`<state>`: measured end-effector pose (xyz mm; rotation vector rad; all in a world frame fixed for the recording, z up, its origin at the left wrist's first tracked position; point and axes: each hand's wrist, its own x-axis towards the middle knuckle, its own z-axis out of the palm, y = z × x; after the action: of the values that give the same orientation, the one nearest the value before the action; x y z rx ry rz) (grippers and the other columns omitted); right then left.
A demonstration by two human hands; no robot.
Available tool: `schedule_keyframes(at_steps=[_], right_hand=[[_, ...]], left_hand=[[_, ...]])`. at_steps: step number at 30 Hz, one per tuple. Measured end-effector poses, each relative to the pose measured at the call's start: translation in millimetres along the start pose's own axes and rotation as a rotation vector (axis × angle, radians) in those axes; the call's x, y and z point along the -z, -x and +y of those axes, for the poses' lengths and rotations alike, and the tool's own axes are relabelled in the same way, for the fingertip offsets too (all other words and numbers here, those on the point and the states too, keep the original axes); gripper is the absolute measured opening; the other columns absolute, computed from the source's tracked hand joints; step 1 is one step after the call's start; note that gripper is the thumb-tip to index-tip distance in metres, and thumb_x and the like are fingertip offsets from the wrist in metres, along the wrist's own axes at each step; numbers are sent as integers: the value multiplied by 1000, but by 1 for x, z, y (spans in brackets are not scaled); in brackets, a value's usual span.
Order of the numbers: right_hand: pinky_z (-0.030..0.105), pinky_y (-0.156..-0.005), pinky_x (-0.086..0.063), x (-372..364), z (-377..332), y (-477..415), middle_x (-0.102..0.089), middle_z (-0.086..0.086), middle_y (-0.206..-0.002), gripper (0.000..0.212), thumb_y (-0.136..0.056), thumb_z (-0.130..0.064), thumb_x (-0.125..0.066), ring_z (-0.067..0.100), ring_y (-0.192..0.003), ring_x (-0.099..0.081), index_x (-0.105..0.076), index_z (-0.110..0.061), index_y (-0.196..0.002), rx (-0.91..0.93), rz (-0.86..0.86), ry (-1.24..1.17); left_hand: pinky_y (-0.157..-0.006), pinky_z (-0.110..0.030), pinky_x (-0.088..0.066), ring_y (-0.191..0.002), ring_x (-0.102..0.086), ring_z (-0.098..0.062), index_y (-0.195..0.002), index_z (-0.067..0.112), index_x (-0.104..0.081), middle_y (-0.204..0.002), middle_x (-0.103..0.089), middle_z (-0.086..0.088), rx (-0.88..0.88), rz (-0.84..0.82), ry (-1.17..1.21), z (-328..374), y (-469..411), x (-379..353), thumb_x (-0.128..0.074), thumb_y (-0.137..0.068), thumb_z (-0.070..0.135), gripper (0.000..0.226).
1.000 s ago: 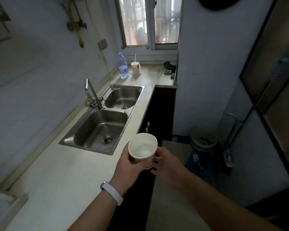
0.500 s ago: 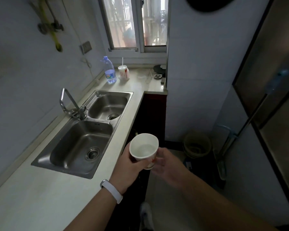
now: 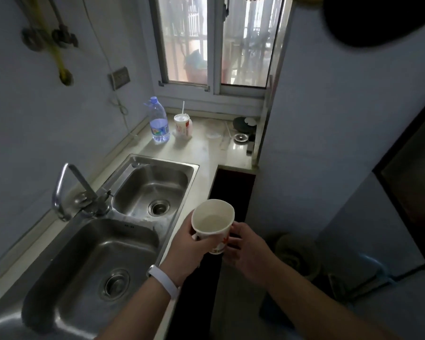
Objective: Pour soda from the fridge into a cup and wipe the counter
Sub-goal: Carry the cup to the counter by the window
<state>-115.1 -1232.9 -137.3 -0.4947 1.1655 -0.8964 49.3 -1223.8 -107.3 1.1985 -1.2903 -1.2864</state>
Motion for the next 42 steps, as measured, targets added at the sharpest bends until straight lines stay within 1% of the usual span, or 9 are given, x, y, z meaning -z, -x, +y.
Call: schedule_keyframes(at_steps=[5, 8, 14, 19, 26, 30, 33, 38, 42], right_hand=[[42, -92, -47, -37, -49, -44, -69, 15, -106, 40, -92, -41, -55, 29, -100, -64, -65, -11, -117, 9, -35, 47], [39, -85, -48, -55, -69, -69, -69, 15, -104, 41, -89, -41, -57, 28, -96, -65, -66, -11, -115, 22, -50, 34], [37, -78, -48, -81, -98, -121, -68, 12, -91, 39, -88, -40, -58, 25, -83, -65, -65, -9, -112, 10, -110, 37], [34, -72, -49, -98, -115, -170, -66, 11, -92, 42, -90, -41, -56, 21, -76, -65, -63, -10, -116, -41, -178, 49], [39, -85, -49, -112, -149, -268, -58, 18, -105, 42, -90, -38, -56, 29, -95, -61, -63, -8, -118, -122, -222, 99], [38, -84, -48, -117, -179, -328, -64, 18, -100, 34, -95, -36, -53, 30, -92, -61, -64, -10, -111, -169, -251, 155], [33, -72, -53, -121, -205, -369, -68, 15, -93, 32, -97, -34, -50, 24, -81, -69, -62, -9, -113, -212, -269, 157], [33, -76, -48, -128, -244, -436, -68, 12, -97, 32, -91, -35, -54, 23, -84, -67, -68, -14, -111, -264, -296, 167], [34, -82, -44, -132, -269, -482, -69, 6, -96, 30, -92, -36, -53, 21, -90, -63, -69, -18, -109, -262, -335, 199]], left_hand=[[-81, -27, -55, -106, -66, -15, -123, 28, -61, -111, -72, 2, -17, 18, -3, 10, -74, 36, -86, -62, 30, 66], [-91, -40, -55, -111, -64, -19, -127, 30, -59, -114, -71, 1, -30, 33, -21, 16, -104, 53, -86, -61, 33, 72], [-83, -29, -55, -105, -67, -19, -127, 19, -58, -111, -72, -5, -11, 71, -2, 24, -152, 76, -83, -63, 14, 69], [-72, -17, -52, -89, -68, -1, -127, 12, -56, -109, -71, -8, 22, 137, 9, 19, -191, 92, -76, -72, -12, 63], [-80, -25, -55, -102, -68, -12, -126, 22, -57, -110, -72, -1, 118, 276, -9, -4, -274, 108, -77, -61, 9, 69], [-74, -15, -53, -96, -66, -1, -128, 21, -53, -112, -69, 0, 163, 328, -19, -14, -331, 110, -77, -71, -3, 66], [-71, -13, -52, -92, -66, 4, -124, 21, -53, -112, -67, 0, 190, 363, -23, -19, -377, 111, -76, -72, -9, 64], [-76, -16, -52, -99, -65, -3, -116, 27, -54, -113, -67, 2, 222, 418, -51, -24, -450, 115, -77, -57, 11, 65], [-87, -26, -54, -106, -65, -12, -125, 20, -51, -116, -67, -3, 223, 475, -73, -34, -499, 117, -80, -50, 22, 81]])
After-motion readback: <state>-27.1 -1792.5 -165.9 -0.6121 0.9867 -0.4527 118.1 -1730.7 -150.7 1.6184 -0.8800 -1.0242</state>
